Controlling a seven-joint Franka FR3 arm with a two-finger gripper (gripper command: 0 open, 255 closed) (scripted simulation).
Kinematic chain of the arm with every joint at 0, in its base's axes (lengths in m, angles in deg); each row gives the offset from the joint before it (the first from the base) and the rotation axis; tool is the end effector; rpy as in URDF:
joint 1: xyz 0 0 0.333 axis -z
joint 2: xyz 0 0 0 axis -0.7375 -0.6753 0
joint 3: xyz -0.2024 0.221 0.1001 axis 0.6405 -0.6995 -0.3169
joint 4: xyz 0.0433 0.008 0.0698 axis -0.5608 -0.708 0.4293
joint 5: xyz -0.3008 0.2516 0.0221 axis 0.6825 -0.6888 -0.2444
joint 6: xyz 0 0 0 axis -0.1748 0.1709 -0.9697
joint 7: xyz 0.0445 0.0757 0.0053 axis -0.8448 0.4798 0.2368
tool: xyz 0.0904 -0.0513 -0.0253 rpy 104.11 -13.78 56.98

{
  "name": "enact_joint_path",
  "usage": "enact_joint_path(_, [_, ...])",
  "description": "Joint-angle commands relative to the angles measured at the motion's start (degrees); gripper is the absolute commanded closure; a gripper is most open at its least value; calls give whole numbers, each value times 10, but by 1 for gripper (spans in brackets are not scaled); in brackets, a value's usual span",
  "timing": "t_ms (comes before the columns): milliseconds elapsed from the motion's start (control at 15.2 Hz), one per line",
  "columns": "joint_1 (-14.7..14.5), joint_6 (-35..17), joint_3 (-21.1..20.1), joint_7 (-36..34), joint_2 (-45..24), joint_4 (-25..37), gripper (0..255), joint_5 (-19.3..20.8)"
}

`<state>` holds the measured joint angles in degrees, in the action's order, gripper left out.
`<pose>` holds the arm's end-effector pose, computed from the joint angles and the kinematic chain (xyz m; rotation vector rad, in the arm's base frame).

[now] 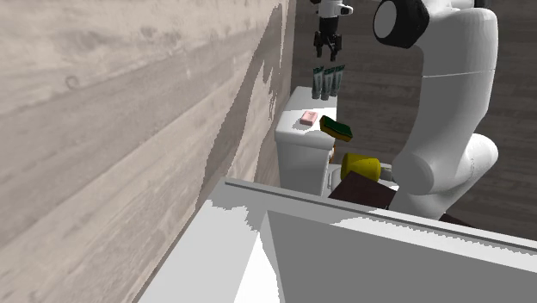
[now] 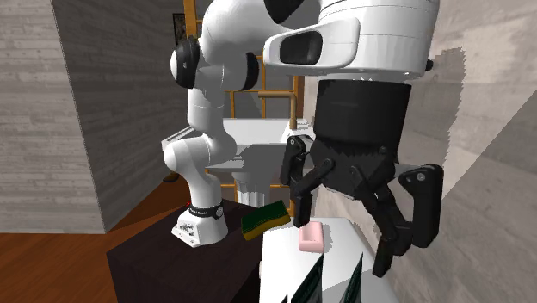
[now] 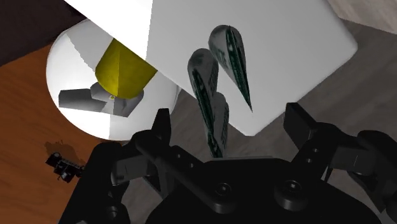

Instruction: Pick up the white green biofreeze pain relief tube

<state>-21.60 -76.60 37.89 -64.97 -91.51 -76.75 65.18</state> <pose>0.5387 -0.3789 0.5680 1.7161 -2.5347 0.0511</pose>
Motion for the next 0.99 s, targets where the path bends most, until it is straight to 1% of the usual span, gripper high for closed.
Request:
enact_joint_path(0, [13, 6, 13, -31, -11, 9, 0, -5])
enact_joint_path(198, [30, 14, 29, -65, -25, 22, 0, -13])
enact_joint_path(660, [25, -50, 29, -70, -13, -54, 0, -10])
enact_joint_path(792, [25, -50, 29, -70, -13, -55, 0, -10])
enact_joint_path(858, [25, -50, 29, -70, -13, -54, 255, -10])
enact_joint_path(924, [25, -50, 29, -70, -13, -54, 255, -10])
